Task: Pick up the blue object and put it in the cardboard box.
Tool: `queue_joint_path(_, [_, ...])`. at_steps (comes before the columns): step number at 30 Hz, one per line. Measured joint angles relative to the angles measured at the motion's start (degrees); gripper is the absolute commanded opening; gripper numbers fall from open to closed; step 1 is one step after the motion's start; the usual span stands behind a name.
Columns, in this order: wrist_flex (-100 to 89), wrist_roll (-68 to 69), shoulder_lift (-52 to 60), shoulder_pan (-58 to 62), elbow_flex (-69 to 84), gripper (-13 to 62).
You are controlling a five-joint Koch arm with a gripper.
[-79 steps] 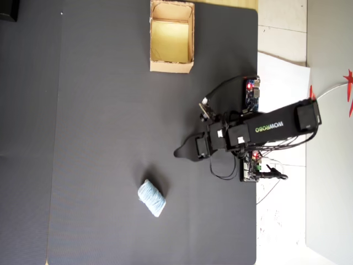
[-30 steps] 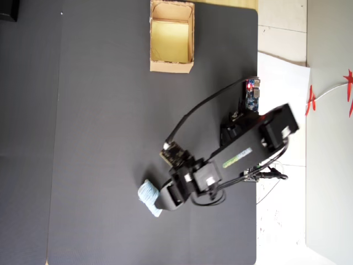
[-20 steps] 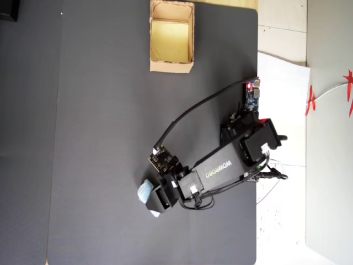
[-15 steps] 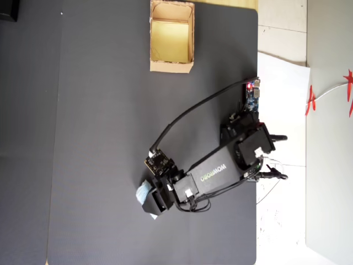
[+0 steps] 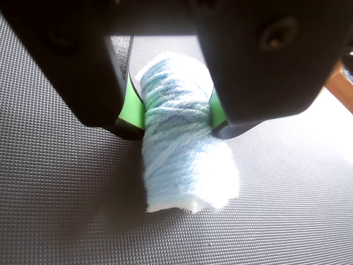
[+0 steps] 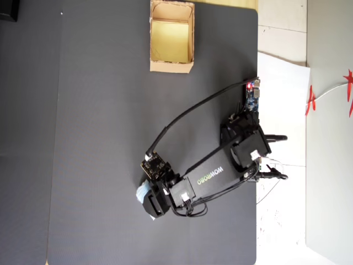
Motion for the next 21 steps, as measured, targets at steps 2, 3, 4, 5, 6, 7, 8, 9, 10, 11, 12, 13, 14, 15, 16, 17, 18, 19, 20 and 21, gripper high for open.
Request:
queue_joint_path(2, [-0.1, -0.2, 0.4, 0.0, 0.0, 5.9])
queue_joint_path(3, [0.0, -0.3, 0.5, 0.0, 0.1, 5.9])
queue_joint_path(4, [-0.1, -0.7, 0.9, 0.0, 0.2, 5.9])
queue_joint_path(5, [-0.5, -1.0, 1.6, 0.3, 0.5, 5.9])
queue_joint_path(6, [-1.4, -1.7, 2.5, 0.5, 1.4, 5.9])
queue_joint_path(7, [-1.7, -1.8, 2.7, 0.6, 1.8, 5.8])
queue_joint_path(8, [-2.3, -2.0, 3.5, 0.9, 2.5, 5.8])
queue_joint_path(9, [-3.2, -2.2, 4.5, 1.1, 3.4, 5.9])
queue_joint_path(10, [-3.8, -2.5, 5.4, 1.5, 4.0, 5.9])
queue_joint_path(11, [-4.6, -2.9, 6.4, 1.8, 4.3, 5.9])
queue_joint_path(12, [-5.5, -3.3, 7.6, 2.3, 4.8, 5.9])
queue_joint_path(13, [-6.8, -3.7, 8.8, 2.8, 5.5, 5.8])
queue_joint_path(14, [-7.9, -4.1, 9.9, 3.3, 6.4, 5.8])
queue_joint_path(15, [-9.1, -4.4, 11.1, 4.0, 7.5, 5.8])
queue_joint_path(16, [-9.9, -4.7, 12.3, 4.7, 8.2, 5.8])
queue_joint_path(17, [-11.8, -5.4, 15.3, 6.3, 10.4, 5.8])
queue_joint_path(18, [-12.3, -5.5, 15.9, 6.5, 10.9, 5.8])
queue_joint_path(19, [-14.5, -5.7, 19.0, 8.1, 14.9, 5.9])
queue_joint_path(20, [-15.4, -5.7, 21.1, 9.2, 17.1, 5.9])
queue_joint_path(21, [-15.6, -5.7, 21.6, 9.5, 17.7, 5.9])
